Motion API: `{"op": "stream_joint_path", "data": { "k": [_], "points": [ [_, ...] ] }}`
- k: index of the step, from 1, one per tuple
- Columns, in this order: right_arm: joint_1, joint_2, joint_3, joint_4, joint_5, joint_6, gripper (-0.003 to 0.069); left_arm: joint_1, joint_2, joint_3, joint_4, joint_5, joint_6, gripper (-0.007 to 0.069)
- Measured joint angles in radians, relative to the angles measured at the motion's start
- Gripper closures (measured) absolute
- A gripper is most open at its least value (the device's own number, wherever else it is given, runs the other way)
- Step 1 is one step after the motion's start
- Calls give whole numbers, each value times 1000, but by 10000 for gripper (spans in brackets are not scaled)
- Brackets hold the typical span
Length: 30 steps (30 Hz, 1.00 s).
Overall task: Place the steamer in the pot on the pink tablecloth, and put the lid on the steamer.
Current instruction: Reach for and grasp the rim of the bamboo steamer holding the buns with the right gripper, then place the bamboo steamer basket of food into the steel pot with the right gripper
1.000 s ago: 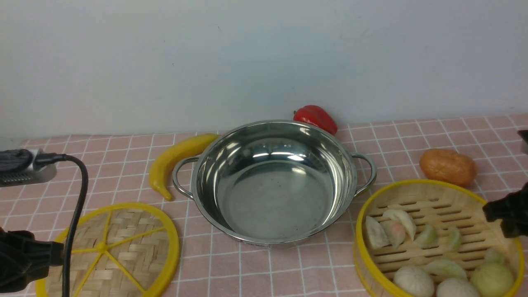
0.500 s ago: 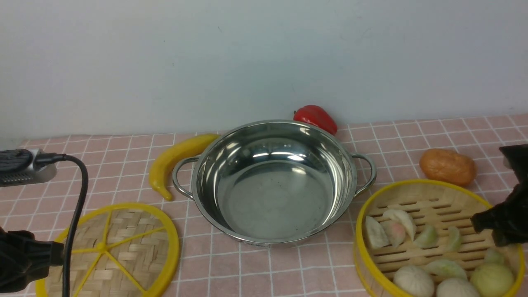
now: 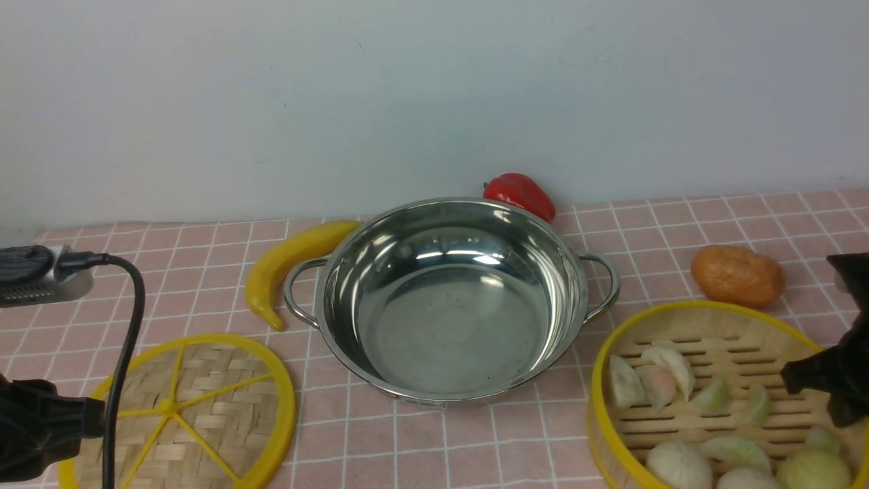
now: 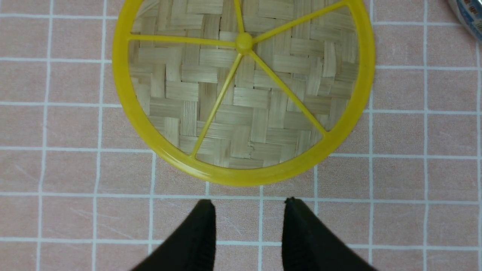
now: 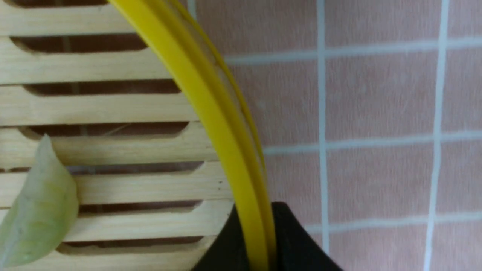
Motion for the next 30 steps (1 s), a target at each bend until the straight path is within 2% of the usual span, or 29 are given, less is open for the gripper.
{"op": "stream_joint_path", "data": {
  "k": [7, 13, 21, 25, 30],
  "points": [
    [0, -106, 0, -16, 157, -9, 606, 0, 0, 0, 0, 0, 0, 382],
    [0, -217, 0, -3, 230, -25, 606, 0, 0, 0, 0, 0, 0, 382],
    [15, -284, -118, 111, 366, -78, 606, 0, 0, 0, 0, 0, 0, 382],
    [103, -209, -313, 155, 370, -74, 606, 0, 0, 0, 0, 0, 0, 382],
    [264, 22, -657, 160, 371, -17, 606, 0, 0, 0, 0, 0, 0, 382]
  ]
}}
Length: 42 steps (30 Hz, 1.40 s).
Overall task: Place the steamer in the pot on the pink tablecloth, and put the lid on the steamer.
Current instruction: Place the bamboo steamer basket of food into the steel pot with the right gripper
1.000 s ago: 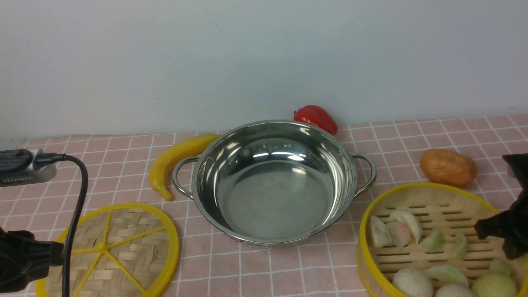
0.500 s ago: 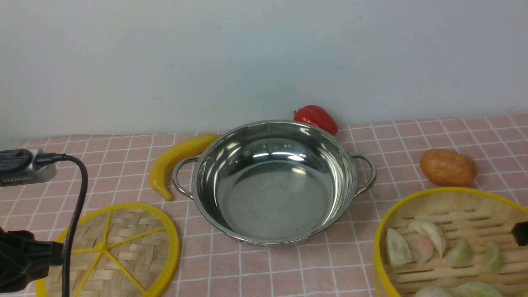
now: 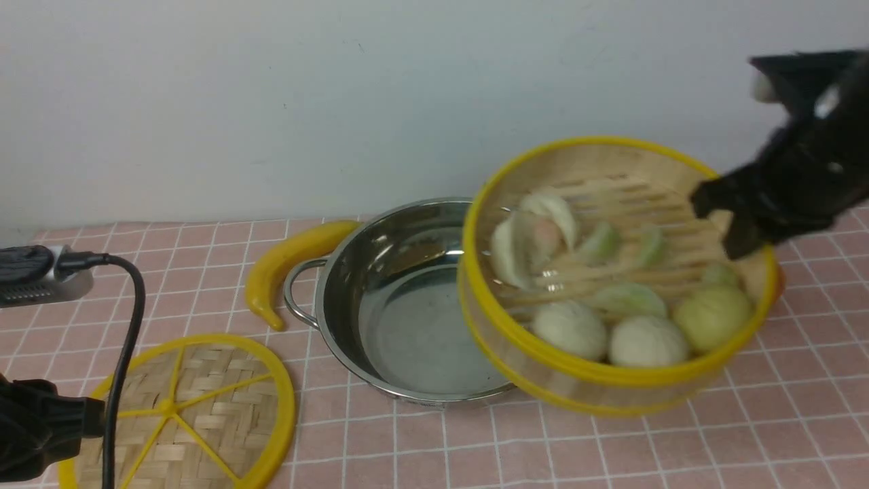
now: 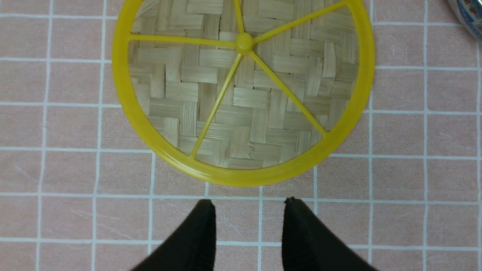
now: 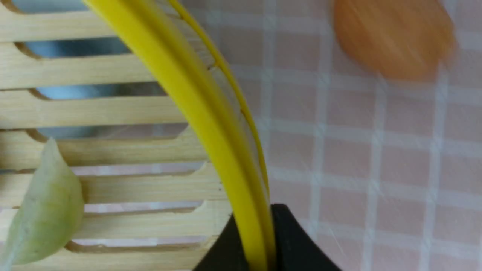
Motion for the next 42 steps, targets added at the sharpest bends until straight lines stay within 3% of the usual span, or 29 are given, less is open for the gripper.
{"op": "stream_joint_path", "data": {
  "k": [5, 9, 31, 36, 42],
  "points": [
    [85, 255, -294, 0, -11, 46, 606, 0, 0, 0, 0, 0, 0, 382],
    [104, 373, -395, 6, -11, 55, 606, 0, 0, 0, 0, 0, 0, 382],
    [158, 586, -544, 4, 3, 53, 606, 0, 0, 0, -3, 0, 0, 382],
    [159, 604, -544, -80, 6, 69, 606, 0, 0, 0, -3, 0, 0, 382],
    [158, 604, -545, -80, 6, 70, 606, 0, 0, 0, -3, 0, 0, 382]
  ]
}}
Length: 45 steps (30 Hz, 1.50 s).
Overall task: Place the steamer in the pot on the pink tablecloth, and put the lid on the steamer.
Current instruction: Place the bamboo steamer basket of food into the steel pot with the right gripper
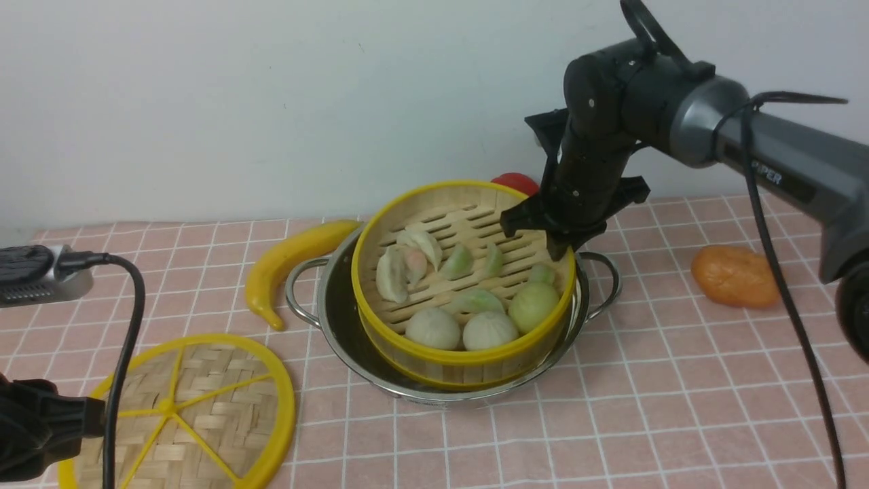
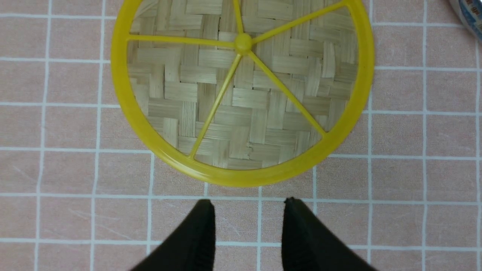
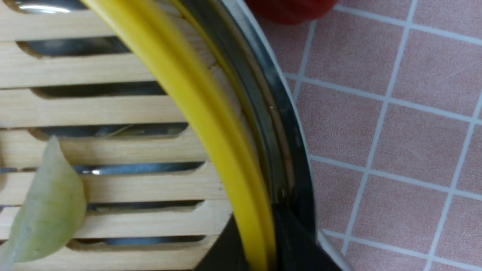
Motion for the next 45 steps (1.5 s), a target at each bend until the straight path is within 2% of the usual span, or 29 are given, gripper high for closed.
{"op": "stream_joint_path", "data": {
  "k": [28, 32, 33, 34, 40, 45],
  "points": [
    [0, 53, -5, 48, -11, 4, 591, 0, 0, 0, 0, 0, 0, 382],
    [0, 53, -6, 58, -12, 8, 515, 0, 0, 0, 0, 0, 0, 382],
    [0, 52, -6, 62, -12, 9, 475, 0, 0, 0, 0, 0, 0, 382],
    [0, 52, -6, 62, -12, 9, 475, 0, 0, 0, 0, 0, 0, 382],
    [0, 21, -11, 71, -16, 9, 273, 0, 0, 0, 0, -43, 0, 382],
    [0, -70, -11, 60, -17, -31, 211, 0, 6, 0, 0, -118, -1, 382]
  ]
}}
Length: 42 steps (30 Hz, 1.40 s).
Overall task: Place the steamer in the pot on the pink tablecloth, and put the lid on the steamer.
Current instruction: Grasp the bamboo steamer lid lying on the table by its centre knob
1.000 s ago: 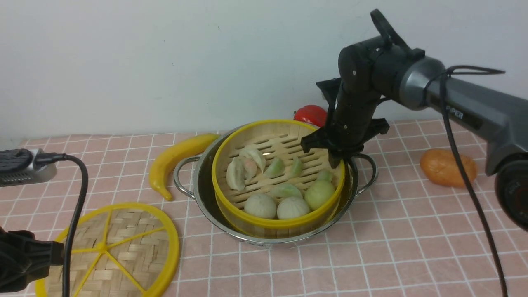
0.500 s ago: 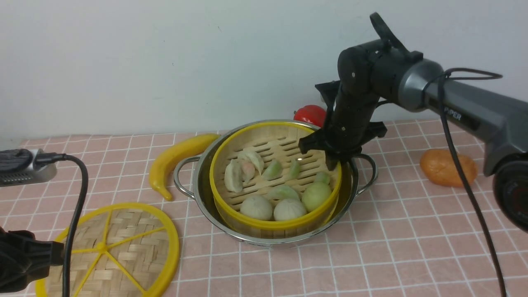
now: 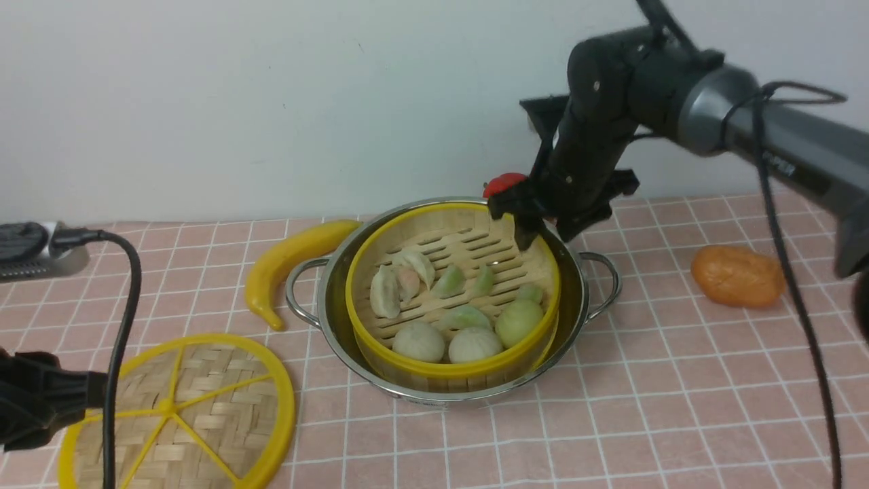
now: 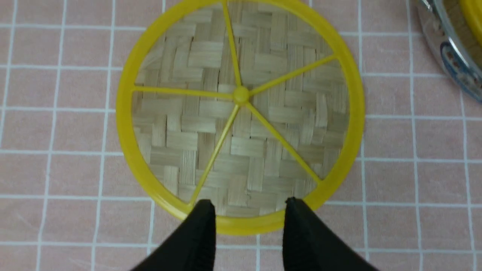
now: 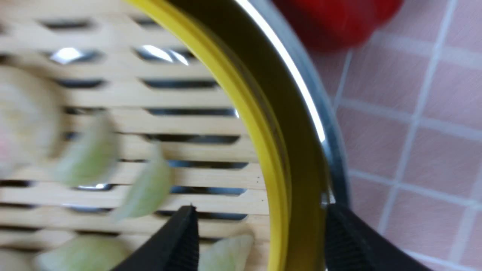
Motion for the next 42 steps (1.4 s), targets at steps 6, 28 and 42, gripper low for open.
{"op": "stream_joint_path", "data": {
  "k": [6, 28, 42],
  "points": [
    [0, -197, -1, -43, 1, -23, 203, 0, 102, 0, 0, -53, -10, 382],
    [0, -1288, 349, 132, -5, -106, 203, 0, 674, -128, 0, -260, -18, 382],
    [0, -1581, 497, 130, 2, -56, 203, 0, 733, -136, 0, -270, -18, 508]
  ]
}}
